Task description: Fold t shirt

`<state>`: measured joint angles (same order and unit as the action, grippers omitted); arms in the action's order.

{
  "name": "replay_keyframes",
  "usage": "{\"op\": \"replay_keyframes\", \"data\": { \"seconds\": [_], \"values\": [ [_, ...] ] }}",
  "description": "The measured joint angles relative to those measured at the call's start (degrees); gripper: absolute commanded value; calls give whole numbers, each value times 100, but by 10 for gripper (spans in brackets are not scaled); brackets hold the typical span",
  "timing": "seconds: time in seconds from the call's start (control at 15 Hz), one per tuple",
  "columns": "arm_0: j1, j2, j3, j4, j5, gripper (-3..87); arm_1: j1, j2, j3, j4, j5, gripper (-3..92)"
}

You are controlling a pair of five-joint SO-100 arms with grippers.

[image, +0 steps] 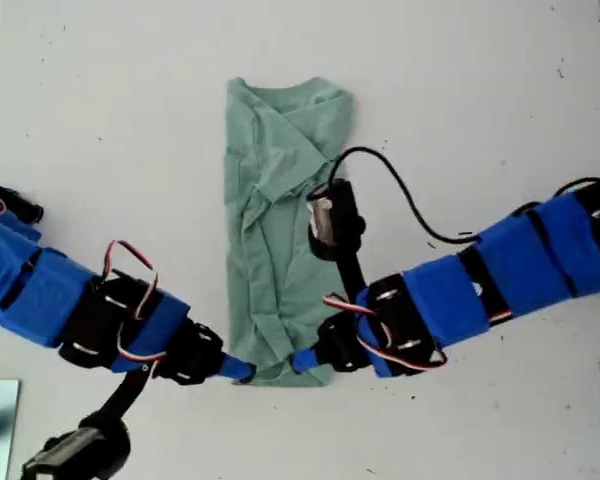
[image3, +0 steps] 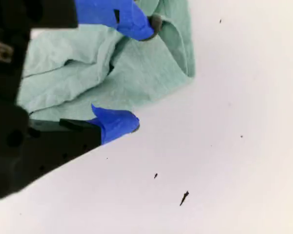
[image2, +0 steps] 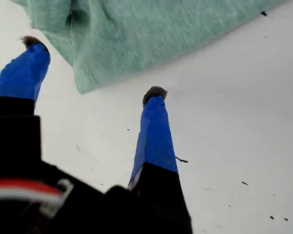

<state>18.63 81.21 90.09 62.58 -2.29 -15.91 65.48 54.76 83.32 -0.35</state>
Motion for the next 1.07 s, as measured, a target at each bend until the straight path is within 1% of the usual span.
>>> {"op": "replay_keyframes", "data": {
  "seconds": [0.2,0.27,0.33,0.4,0.47,0.6,0.73,0.8,0.87,0.93,1.07],
  "values": [
    [-325,-1283,-1002,105,44,271,-9,-448,-193,-264,-18,327],
    [-404,-1573,-1354,211,62,234,-26,-527,-264,-272,-18,287],
    [-439,-1784,-1635,229,62,137,-62,-589,-308,-290,-18,234],
    [-475,-1960,-1846,237,62,5,-70,-615,-334,-325,-18,142],
    [-475,-2259,-2021,272,62,-1,-88,-703,-343,-369,-62,-9],
    [-475,-2812,-2312,237,62,-2,-149,-861,-439,-554,-70,-8],
    [-439,-3067,-2751,360,220,-3,-176,-809,-431,-589,-141,-8],
    [-343,-3059,-3076,431,422,-3,-193,-615,-378,-624,-308,-8],
    [-229,-2962,-3577,466,817,-3,-246,-466,-413,-624,-510,-8],
    [-70,-2812,-3691,475,1099,-3,-325,-299,-413,-721,-721,-8],
    [325,-2232,-3691,457,1415,-3,-457,642,-308,-1028,-1028,-8]
  ]
}}
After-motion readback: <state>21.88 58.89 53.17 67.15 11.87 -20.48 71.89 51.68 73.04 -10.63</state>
